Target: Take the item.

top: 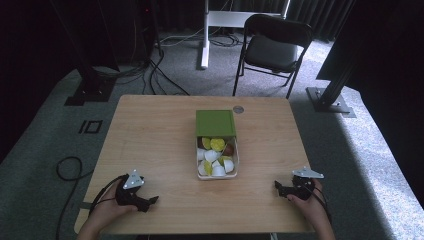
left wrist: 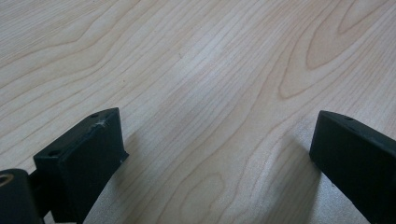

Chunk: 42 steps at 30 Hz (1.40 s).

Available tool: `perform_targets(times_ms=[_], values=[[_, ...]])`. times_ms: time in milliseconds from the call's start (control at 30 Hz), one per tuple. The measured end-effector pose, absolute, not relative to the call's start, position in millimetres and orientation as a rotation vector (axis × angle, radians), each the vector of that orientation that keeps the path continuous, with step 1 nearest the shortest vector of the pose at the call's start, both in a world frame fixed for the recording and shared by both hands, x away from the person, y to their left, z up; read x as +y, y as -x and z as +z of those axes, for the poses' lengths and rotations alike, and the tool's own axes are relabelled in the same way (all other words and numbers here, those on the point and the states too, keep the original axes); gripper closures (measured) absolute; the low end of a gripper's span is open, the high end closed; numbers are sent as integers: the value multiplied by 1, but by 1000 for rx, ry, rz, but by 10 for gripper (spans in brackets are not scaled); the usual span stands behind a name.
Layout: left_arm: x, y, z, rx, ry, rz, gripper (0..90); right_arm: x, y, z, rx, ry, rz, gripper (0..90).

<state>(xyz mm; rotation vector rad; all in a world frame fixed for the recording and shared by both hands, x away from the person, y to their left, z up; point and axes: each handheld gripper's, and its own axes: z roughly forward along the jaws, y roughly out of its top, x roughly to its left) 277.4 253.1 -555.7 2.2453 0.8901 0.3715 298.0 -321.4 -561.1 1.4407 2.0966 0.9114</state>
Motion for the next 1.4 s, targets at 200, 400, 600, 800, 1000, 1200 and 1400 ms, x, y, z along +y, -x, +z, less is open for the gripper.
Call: perform_targets(times_ms=[200,400,600,800,1000,1200,1400], values=[[253,-277,-556,888,-2247,371,40,-321,-298,-561,2097,-1441,911,115],[254,-279,-555,898,-2249,377,39,-321,-298,-561,2097,-1441,911,115],[252,-282,-552,894,-2229,385,39,-321,-298,-561,2097,-1440,911,115],[244,-287,-535,845,-2237,414,39,-321,-298,-561,2097,-1441,911,115],[237,-293,-518,821,-2230,446,39,-321,-298,-561,2096,-1442,912,115],[225,-299,-498,756,-2237,485,39,-321,-298,-561,2097,-1444,911,115],[207,-306,-478,687,-2229,512,39,-321,-298,-561,2097,-1443,911,115]])
